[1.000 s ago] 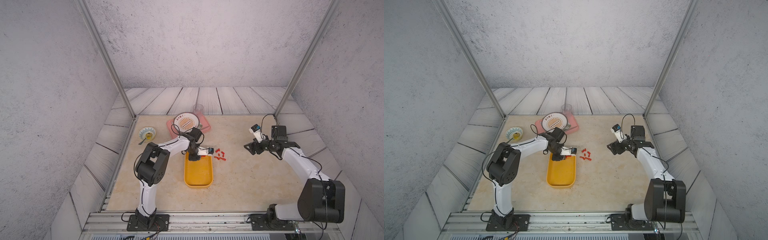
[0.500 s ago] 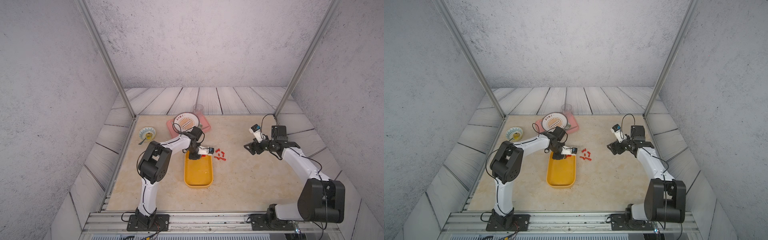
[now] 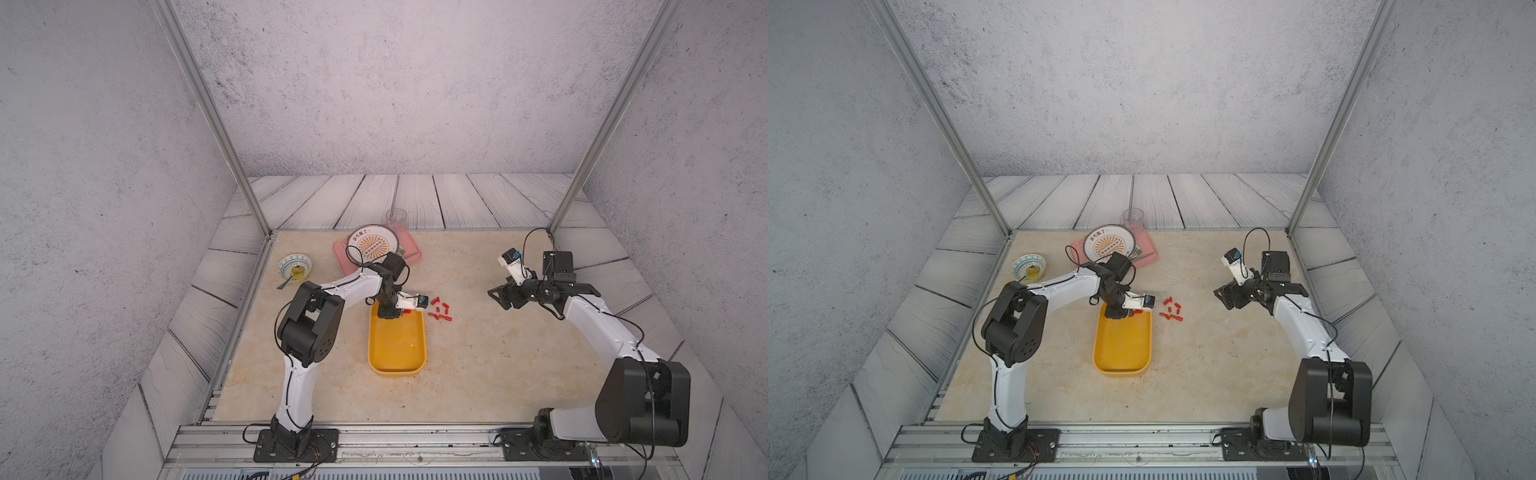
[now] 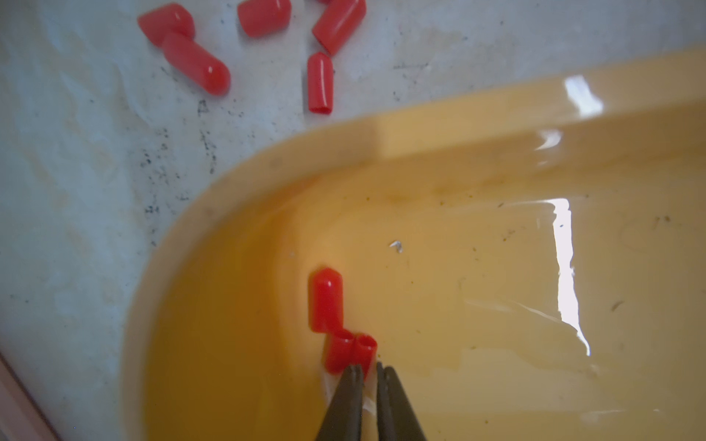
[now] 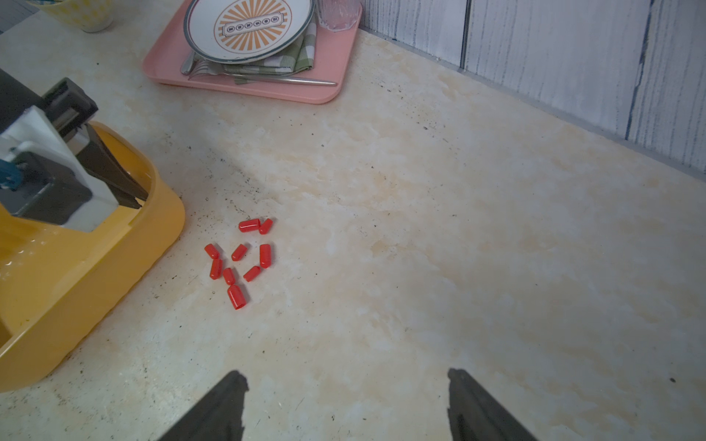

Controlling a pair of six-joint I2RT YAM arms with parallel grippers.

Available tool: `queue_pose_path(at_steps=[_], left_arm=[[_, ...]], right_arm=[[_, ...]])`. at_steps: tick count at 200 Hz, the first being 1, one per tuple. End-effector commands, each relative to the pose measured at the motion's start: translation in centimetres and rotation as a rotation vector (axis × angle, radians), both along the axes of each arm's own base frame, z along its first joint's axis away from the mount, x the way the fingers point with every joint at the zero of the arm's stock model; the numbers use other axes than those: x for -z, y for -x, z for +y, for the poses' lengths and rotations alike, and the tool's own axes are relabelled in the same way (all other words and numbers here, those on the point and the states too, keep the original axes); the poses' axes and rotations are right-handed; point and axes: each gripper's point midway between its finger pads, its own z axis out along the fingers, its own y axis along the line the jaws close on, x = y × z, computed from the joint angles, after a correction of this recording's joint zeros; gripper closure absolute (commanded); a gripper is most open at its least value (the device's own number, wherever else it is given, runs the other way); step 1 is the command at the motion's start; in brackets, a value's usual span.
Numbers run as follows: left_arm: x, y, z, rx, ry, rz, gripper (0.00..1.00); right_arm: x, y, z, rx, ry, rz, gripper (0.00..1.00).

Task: Take the screw protection sleeves out of the storage box
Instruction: Pick up the screw protection sleeve from the storage box.

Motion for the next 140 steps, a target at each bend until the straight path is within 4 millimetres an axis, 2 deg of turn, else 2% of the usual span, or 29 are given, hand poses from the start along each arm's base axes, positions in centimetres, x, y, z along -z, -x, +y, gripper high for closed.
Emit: queue_pose_path(at_steps=[1, 41, 85, 140], left_arm=[[0.7, 1.0, 0.7, 0.026, -0.023, 0.049, 0.86], [0.3, 1.6, 0.5, 0.042, -0.006, 0.062, 0.87], [1.1, 2.0, 0.8, 0.073, -0.03, 0.082, 0.87], [1.4, 0.5, 0.4, 0.038, -0.022, 0.035, 0.85]], right_arm=[[-1.4, 0.5, 0.2, -0.015, -0.012, -0.037, 0.15], [-1.5, 0.5, 0.2, -0.014, -0.011, -0.038, 0.15], [-1.5, 0.5, 0.2, -0.014, -0.011, -0.041, 0.15], [-1.5, 0.5, 0.2, -0.015, -0.011, -0.039, 0.15]])
